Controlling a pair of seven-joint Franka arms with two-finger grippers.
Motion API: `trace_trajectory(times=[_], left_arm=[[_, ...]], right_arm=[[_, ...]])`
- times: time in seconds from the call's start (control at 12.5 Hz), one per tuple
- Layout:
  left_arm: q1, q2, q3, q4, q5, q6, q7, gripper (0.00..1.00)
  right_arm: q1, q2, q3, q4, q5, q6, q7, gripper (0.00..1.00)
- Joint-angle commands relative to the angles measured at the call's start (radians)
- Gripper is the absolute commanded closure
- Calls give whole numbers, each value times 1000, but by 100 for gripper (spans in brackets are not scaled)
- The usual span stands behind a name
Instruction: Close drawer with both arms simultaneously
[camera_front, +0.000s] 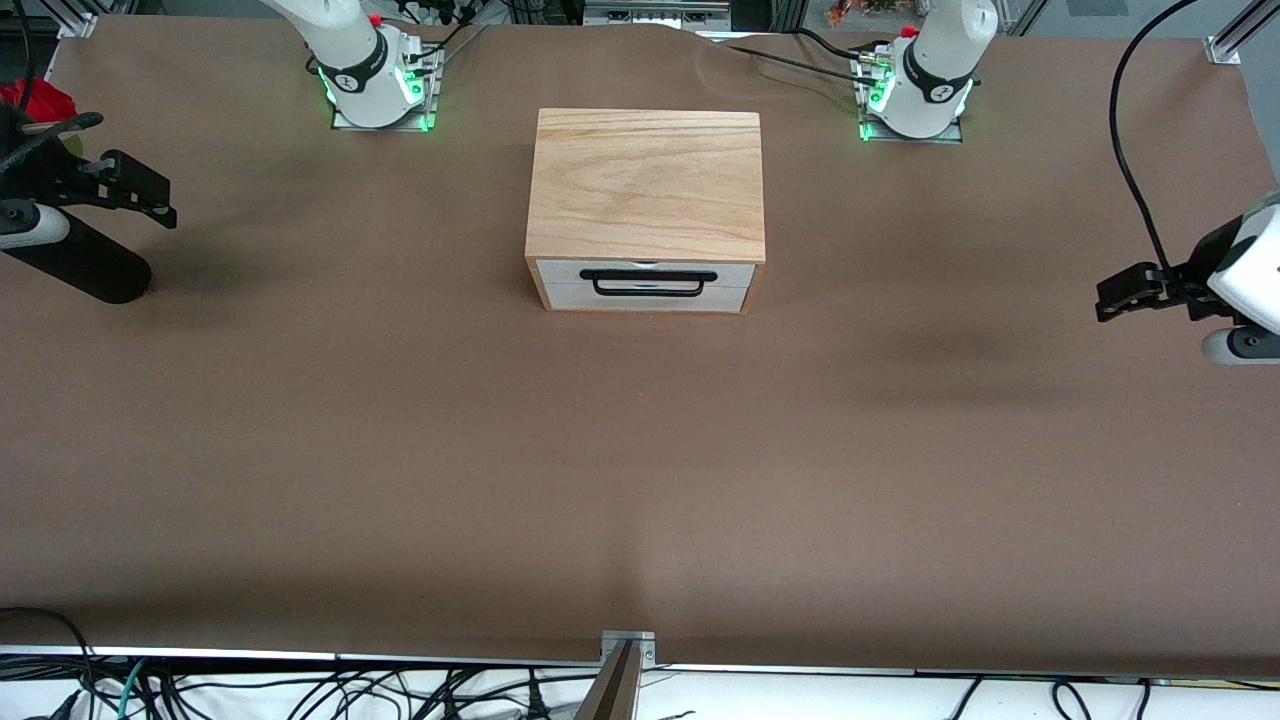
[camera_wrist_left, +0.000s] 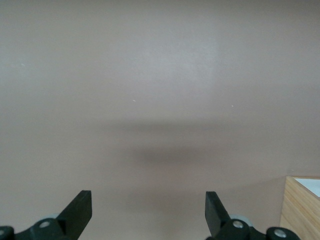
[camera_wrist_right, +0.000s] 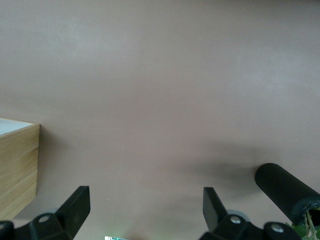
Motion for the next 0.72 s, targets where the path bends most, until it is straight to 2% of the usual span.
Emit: trace_trajectory(times=[0.0,0.16,0.64], left_arm=[[17,-111,0,-150,-53,52,-5,0],[63,-102,3,-159,-136,43,-5,0],[53,-89,-8,-135,-127,40,-4,0]], right_arm=[[-17,-2,12,5,-3,-1,-3,0],[-17,-2,10,8,11,-1,-4,0],[-17,-2,10,3,14,-8,-4,0]])
